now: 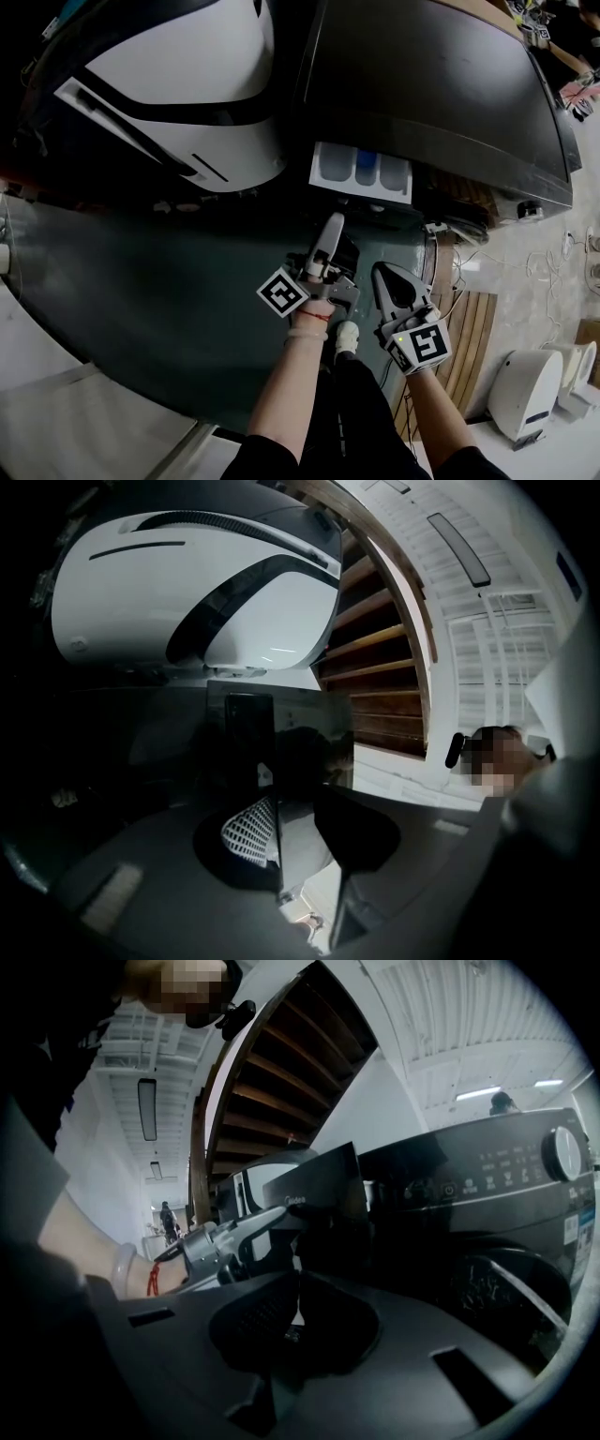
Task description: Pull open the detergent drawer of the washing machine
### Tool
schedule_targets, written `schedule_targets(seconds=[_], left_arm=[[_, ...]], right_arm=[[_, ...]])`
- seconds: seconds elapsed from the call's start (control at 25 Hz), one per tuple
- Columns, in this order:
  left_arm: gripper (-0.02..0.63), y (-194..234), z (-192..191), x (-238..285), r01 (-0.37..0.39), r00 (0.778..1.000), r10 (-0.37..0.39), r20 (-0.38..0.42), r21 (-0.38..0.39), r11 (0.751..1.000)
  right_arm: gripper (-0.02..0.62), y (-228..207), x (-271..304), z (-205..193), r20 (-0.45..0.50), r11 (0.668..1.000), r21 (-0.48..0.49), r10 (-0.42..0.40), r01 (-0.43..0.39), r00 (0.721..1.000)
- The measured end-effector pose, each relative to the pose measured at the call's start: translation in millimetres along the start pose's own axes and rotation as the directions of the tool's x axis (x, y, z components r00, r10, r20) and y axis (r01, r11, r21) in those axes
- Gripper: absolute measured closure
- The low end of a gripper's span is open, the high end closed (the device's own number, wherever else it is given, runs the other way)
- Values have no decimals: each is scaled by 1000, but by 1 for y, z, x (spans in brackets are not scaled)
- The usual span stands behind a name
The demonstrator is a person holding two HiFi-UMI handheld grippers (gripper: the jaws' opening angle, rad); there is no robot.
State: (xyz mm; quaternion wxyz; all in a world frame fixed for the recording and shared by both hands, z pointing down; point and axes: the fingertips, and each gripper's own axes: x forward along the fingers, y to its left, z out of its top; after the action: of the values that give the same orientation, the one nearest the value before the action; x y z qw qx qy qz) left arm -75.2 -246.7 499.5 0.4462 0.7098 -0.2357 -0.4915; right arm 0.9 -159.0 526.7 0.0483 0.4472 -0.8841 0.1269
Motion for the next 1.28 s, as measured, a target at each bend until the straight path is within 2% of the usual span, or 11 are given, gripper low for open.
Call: schedule_targets(seconds=[0.2, 0.36, 0.64, 0.76, 1.28], left_arm=[[477, -5, -3, -15, -29, 999, 29, -20, 0, 1000], [477, -12, -8, -25, -28, 999, 28, -16, -7, 1000], [477, -20, -13, -39, -31, 999, 30, -24, -6, 1000], [477, -22, -15, -43, -37, 999, 37, -32, -6, 999], [477, -30, -21, -60, -44, 998, 44, -41, -11, 999]], right_arm=[[583, 19, -9, -6, -54, 1000, -5, 9, -9, 998], [583, 21, -17, -6, -23, 999, -37, 6, -7, 1000], [583, 28, -30, -9, -44, 1000, -6, -16, 16, 999], [583, 33, -33, -5, -10, 1000, -9, -10, 10, 1000], [583, 46, -48, -6, 10, 1000, -13, -20, 20, 1000]])
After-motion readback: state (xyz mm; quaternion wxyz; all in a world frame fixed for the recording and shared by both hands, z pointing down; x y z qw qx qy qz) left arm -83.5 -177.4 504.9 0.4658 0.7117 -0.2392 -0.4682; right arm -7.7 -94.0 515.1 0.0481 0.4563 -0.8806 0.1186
